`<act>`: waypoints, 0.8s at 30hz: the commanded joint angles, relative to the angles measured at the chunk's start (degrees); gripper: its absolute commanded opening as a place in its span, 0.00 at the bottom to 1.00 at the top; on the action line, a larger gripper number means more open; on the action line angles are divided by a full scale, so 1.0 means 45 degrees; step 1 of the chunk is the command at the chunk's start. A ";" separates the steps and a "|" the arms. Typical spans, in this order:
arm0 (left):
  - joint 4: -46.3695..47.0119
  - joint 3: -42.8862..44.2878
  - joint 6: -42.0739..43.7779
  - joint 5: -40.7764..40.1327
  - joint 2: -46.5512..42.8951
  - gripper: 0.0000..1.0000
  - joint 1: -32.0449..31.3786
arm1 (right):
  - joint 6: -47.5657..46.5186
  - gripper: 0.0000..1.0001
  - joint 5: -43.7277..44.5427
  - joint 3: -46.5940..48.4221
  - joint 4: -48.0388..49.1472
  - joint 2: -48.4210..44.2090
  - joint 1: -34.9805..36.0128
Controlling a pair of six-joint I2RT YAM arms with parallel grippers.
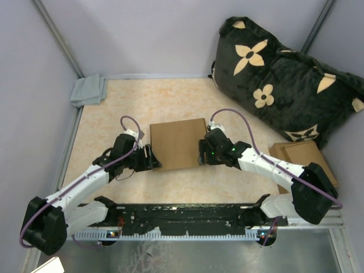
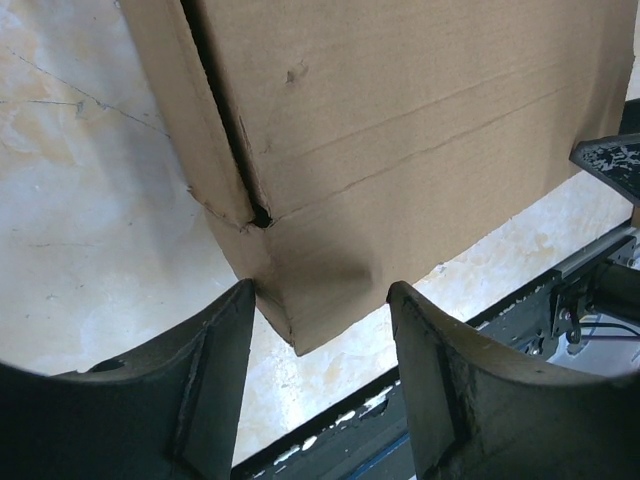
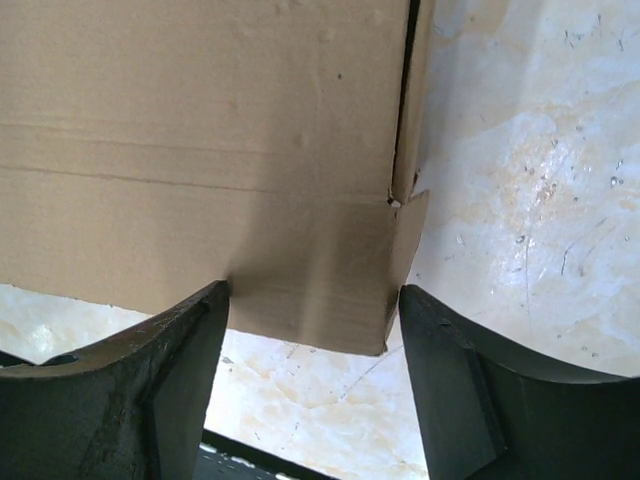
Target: Fold the paper box
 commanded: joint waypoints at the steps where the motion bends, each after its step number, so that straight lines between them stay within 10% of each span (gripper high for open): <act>1: -0.0027 -0.0080 0.0013 0.0297 -0.0259 0.62 -0.0064 | -0.0009 0.69 -0.0061 -0.0199 0.0306 -0.0410 0.0138; 24: -0.0114 0.0094 -0.0138 0.0488 -0.0794 0.57 -0.0065 | -0.0251 0.54 -0.0824 -0.0228 0.0506 -0.0985 0.0131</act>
